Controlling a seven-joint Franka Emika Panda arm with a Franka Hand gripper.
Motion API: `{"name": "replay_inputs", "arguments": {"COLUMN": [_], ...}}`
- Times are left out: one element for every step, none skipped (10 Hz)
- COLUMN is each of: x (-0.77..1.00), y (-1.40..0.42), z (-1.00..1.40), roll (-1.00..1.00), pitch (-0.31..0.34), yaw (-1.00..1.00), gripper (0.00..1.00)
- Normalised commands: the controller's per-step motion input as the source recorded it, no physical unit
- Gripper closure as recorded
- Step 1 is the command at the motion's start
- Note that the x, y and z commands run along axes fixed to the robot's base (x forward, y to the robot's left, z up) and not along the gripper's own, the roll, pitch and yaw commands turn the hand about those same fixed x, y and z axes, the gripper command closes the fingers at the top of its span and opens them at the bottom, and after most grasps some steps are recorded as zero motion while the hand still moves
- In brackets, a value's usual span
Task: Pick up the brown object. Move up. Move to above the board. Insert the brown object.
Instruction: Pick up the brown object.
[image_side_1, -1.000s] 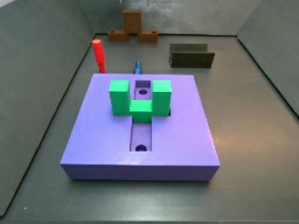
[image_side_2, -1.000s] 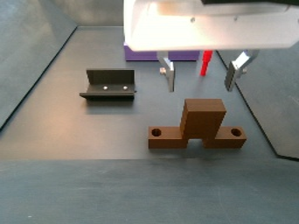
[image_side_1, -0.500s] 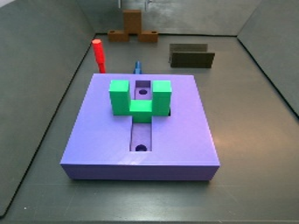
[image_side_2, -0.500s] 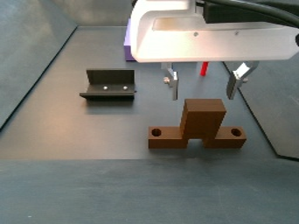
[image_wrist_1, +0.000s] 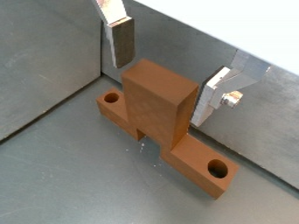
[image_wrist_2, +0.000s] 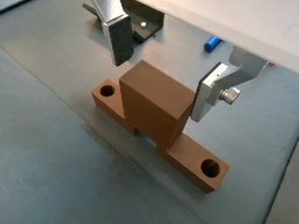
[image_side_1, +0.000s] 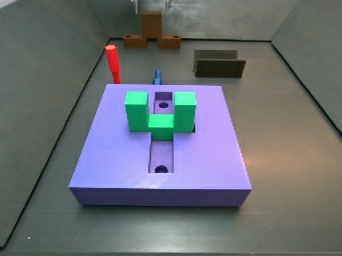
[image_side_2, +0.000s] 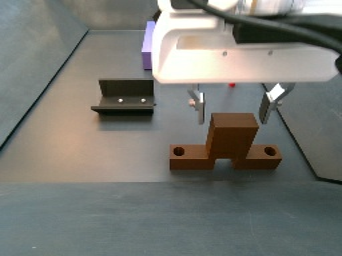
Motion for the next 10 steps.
{"name": "replay_inputs", "arguments": {"x": [-0.05, -0.07, -0.03, 0.0, 0.0, 0.0, -0.04, -0.01, -0.02, -0.02], "y": [0.08, 0.09, 0.08, 0.05, 0.0, 0.0, 0.0, 0.0, 0.0, 0.0], "z": [-0.27, -0.19, -0.15, -0.1, -0.1, -0.16, -0.3, -0.22, -0.11, -0.09], "roll": [0.21, 0.16, 0.14, 0.11, 0.14, 0.17, 0.15, 0.12, 0.07, 0.02], "pitch": [0.0, 0.0, 0.0, 0.0, 0.0, 0.0, -0.003, 0.0, 0.0, 0.0], "yaw": [0.0, 0.0, 0.0, 0.0, 0.0, 0.0, 0.0, 0.0, 0.0, 0.0], "gripper": [0.0, 0.0, 0.0, 0.0, 0.0, 0.0, 0.0, 0.0, 0.0, 0.0]}}
